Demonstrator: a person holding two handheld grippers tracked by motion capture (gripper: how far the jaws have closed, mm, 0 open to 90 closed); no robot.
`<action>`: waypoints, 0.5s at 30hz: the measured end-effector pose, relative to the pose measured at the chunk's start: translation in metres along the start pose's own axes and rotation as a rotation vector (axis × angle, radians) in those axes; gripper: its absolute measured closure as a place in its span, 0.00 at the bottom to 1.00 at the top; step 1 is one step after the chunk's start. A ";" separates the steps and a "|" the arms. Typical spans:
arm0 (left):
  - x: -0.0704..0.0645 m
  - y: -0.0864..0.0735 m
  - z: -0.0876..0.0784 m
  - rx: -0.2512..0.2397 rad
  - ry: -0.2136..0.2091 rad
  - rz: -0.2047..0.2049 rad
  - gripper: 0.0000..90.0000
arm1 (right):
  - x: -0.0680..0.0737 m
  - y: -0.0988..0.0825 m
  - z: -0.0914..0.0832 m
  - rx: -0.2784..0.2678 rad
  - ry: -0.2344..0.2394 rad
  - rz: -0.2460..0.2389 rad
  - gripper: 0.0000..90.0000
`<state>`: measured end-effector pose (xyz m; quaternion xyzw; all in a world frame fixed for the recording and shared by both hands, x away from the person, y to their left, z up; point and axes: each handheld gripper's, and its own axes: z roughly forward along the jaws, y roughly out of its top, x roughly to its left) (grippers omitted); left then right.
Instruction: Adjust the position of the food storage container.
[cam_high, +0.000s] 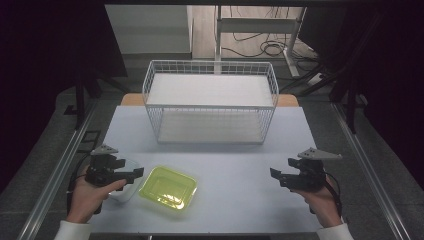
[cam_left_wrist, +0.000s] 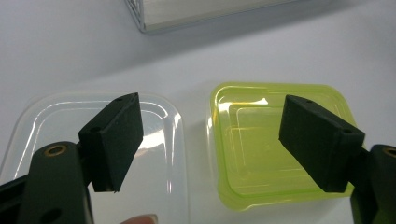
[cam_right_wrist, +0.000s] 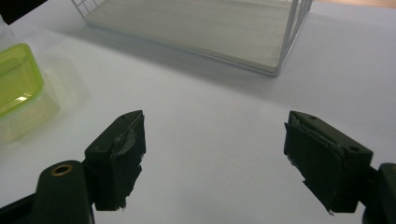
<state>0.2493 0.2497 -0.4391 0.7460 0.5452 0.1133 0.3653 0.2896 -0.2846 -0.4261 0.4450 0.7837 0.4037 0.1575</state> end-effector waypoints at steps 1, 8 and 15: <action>0.000 0.000 0.000 -0.004 0.005 0.000 0.25 | -0.001 0.000 0.001 0.003 0.003 0.003 0.23; 0.001 0.001 0.001 -0.008 0.004 -0.001 0.26 | -0.003 -0.002 0.006 0.038 0.012 0.034 0.22; 0.000 0.004 -0.001 0.004 -0.034 -0.002 0.37 | 0.000 -0.006 0.008 0.069 0.004 0.034 0.21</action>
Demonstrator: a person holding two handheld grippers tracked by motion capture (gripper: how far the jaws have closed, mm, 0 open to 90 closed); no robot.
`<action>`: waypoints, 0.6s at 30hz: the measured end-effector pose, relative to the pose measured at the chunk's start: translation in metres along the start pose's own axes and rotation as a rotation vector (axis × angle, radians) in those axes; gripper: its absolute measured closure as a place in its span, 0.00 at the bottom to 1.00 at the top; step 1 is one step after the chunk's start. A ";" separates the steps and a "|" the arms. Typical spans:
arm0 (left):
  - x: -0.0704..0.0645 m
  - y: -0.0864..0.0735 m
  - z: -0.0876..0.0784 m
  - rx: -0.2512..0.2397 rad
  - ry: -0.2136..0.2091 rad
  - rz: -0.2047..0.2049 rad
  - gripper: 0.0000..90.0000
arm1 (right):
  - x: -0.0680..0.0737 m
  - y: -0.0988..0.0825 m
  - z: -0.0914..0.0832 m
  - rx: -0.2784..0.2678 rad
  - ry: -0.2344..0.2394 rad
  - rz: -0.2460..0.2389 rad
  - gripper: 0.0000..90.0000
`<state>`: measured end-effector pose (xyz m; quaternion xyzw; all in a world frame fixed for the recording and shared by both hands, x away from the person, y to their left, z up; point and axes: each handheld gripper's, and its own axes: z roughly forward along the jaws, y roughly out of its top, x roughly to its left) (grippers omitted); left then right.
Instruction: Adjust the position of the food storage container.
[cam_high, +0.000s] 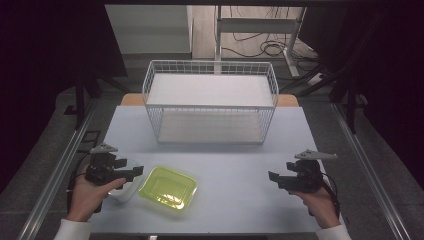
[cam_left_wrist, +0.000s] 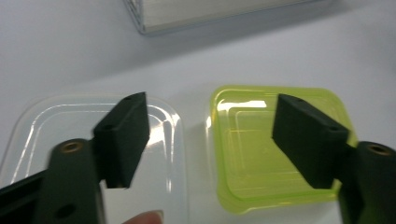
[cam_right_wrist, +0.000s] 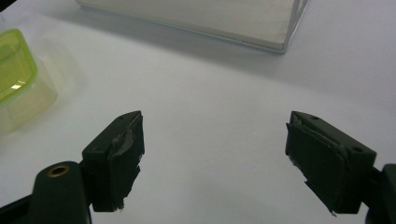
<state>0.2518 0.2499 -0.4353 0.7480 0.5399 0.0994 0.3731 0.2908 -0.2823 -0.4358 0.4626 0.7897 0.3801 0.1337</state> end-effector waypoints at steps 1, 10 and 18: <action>-0.003 0.001 -0.002 0.000 -0.015 0.006 0.39 | 0.001 -0.001 -0.001 0.000 0.000 0.001 0.21; -0.010 0.002 -0.008 -0.001 0.008 0.009 0.49 | 0.010 0.000 -0.005 0.003 -0.009 -0.012 0.22; -0.008 0.003 0.016 0.108 0.000 0.005 0.70 | 0.004 -0.005 -0.004 0.026 -0.028 -0.007 0.22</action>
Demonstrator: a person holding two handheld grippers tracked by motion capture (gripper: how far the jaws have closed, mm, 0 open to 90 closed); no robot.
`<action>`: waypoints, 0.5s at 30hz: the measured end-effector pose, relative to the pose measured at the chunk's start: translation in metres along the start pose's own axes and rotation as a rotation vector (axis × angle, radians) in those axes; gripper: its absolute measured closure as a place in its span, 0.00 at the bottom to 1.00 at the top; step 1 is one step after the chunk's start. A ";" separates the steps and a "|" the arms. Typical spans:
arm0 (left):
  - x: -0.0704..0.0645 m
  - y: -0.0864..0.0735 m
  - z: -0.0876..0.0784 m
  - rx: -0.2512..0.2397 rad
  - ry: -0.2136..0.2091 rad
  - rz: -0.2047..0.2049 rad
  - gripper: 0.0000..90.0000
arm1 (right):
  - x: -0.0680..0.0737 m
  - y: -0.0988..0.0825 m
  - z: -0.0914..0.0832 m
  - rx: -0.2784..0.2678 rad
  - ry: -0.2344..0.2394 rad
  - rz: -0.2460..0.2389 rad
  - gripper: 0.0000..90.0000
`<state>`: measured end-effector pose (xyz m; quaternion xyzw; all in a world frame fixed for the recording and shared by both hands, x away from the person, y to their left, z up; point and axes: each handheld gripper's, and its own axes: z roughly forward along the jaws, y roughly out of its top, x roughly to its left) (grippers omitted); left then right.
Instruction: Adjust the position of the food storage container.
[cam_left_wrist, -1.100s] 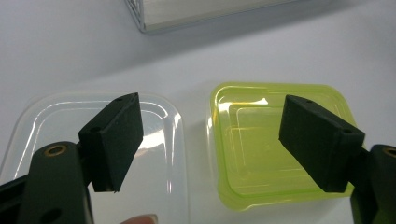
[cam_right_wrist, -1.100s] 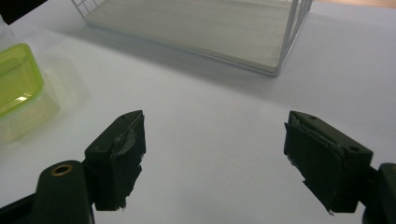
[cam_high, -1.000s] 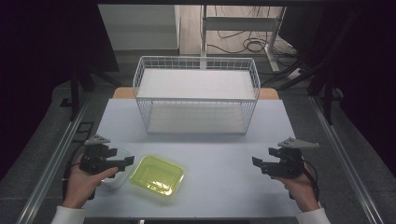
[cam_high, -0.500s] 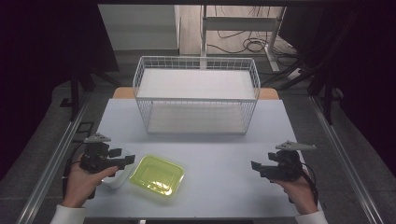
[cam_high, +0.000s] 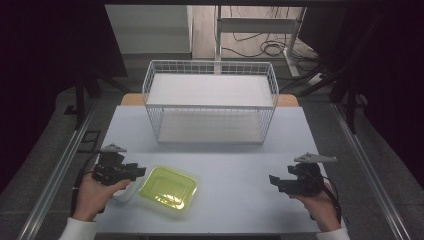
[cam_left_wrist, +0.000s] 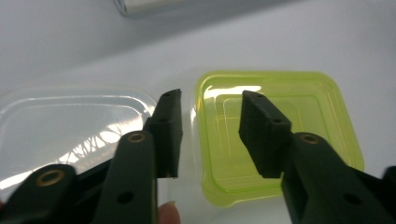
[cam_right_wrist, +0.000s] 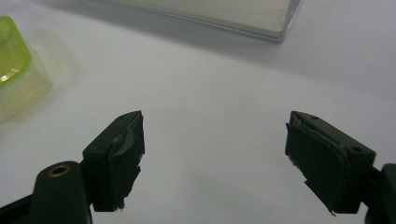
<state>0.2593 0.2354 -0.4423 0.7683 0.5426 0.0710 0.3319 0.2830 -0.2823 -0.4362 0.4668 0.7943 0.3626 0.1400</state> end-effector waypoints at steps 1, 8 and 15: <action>0.000 0.000 0.000 0.000 0.000 0.000 0.73 | -0.001 -0.001 0.000 0.001 -0.001 0.006 0.22; -0.001 -0.001 0.008 0.062 -0.007 0.018 0.92 | 0.002 -0.004 0.002 0.021 -0.012 -0.002 0.22; -0.003 -0.004 0.019 0.135 0.039 0.047 1.00 | 0.002 -0.005 0.003 0.031 -0.018 -0.008 0.22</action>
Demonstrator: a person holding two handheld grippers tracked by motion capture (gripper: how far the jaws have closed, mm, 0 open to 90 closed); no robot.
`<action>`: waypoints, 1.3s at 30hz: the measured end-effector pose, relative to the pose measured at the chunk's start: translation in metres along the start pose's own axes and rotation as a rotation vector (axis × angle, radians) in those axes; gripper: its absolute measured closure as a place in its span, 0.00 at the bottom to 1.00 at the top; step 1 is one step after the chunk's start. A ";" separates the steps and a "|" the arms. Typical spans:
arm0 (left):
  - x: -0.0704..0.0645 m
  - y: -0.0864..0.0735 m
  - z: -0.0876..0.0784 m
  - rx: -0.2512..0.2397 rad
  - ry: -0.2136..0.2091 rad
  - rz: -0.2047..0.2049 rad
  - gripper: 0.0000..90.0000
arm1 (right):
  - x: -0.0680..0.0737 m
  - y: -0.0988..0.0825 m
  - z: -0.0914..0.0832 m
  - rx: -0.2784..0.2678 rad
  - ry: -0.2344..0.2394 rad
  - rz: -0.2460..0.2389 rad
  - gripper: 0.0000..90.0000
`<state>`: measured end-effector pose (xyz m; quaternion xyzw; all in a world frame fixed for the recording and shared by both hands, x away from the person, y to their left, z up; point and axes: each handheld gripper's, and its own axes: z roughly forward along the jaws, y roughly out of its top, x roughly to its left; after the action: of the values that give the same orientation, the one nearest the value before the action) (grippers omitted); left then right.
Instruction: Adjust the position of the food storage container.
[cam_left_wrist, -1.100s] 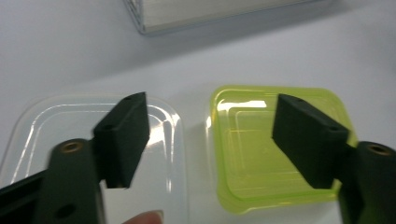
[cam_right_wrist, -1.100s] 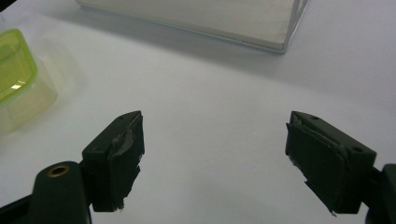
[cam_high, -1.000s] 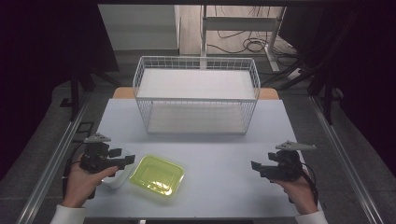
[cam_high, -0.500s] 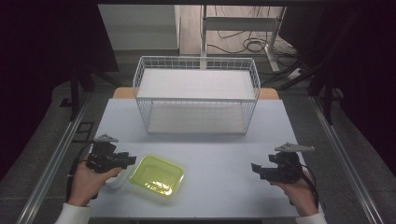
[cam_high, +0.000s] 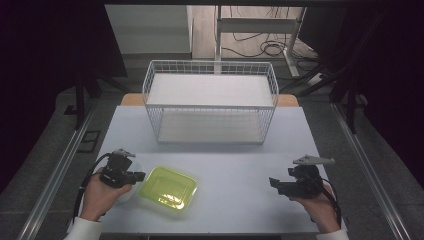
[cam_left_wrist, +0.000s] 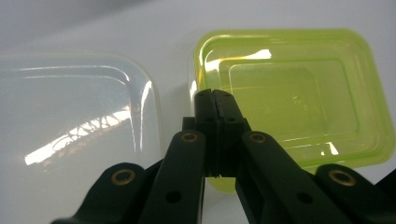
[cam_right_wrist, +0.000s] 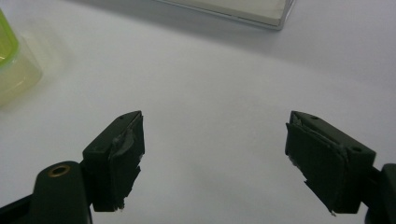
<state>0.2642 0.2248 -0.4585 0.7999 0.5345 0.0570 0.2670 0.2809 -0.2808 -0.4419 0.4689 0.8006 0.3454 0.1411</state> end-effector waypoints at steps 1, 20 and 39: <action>0.000 0.000 0.000 0.000 0.000 0.000 1.00 | 0.000 0.000 0.000 0.000 0.000 0.000 0.22; -0.002 -0.005 0.013 0.075 0.061 -0.001 1.00 | 0.000 -0.002 0.006 0.037 -0.012 -0.011 0.20; -0.005 -0.009 0.021 0.111 0.041 0.004 1.00 | -0.001 -0.003 0.009 0.053 -0.023 -0.015 0.20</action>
<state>0.2630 0.2153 -0.4795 0.8133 0.5404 0.0440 0.2111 0.2843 -0.2785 -0.4508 0.4704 0.8112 0.3178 0.1403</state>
